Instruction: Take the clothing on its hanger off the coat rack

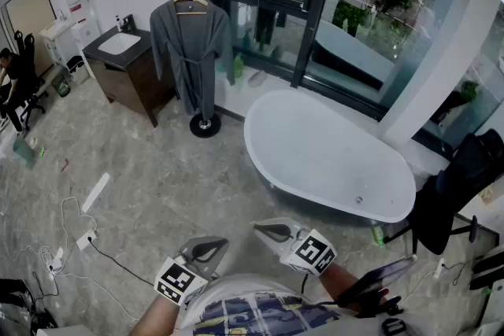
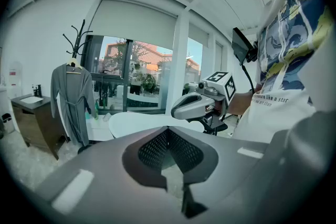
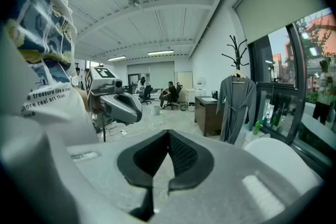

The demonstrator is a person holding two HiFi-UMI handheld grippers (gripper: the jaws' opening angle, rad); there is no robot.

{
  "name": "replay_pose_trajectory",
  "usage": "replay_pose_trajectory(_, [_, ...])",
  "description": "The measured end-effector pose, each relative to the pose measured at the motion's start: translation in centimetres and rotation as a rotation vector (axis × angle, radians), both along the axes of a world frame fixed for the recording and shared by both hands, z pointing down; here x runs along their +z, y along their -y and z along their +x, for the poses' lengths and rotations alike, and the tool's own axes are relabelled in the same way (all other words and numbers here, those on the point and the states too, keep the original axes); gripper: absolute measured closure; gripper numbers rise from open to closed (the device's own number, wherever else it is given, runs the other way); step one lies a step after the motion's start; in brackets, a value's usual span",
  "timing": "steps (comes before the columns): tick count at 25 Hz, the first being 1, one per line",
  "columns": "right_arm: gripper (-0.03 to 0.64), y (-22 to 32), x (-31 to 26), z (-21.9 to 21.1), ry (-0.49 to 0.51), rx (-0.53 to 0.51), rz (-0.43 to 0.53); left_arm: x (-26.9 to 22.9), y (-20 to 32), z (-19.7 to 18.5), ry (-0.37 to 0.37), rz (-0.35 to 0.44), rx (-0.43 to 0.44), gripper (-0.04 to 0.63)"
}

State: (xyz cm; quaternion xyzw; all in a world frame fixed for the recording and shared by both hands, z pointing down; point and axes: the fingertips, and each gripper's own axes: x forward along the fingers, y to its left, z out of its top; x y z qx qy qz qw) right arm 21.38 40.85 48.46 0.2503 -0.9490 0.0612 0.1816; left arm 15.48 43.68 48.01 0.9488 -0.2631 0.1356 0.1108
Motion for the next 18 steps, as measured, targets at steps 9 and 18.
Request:
replay_pose_trajectory(9, [0.616, 3.7, -0.5, -6.9, -0.016, 0.01, -0.003, -1.1, 3.9, -8.1, -0.028, -0.003, -0.022, 0.594])
replay_pose_trajectory(18, [0.595, 6.8, 0.5, -12.1, 0.059, 0.018, -0.071, 1.0, 6.7, -13.8, -0.031, -0.077, -0.065, 0.593])
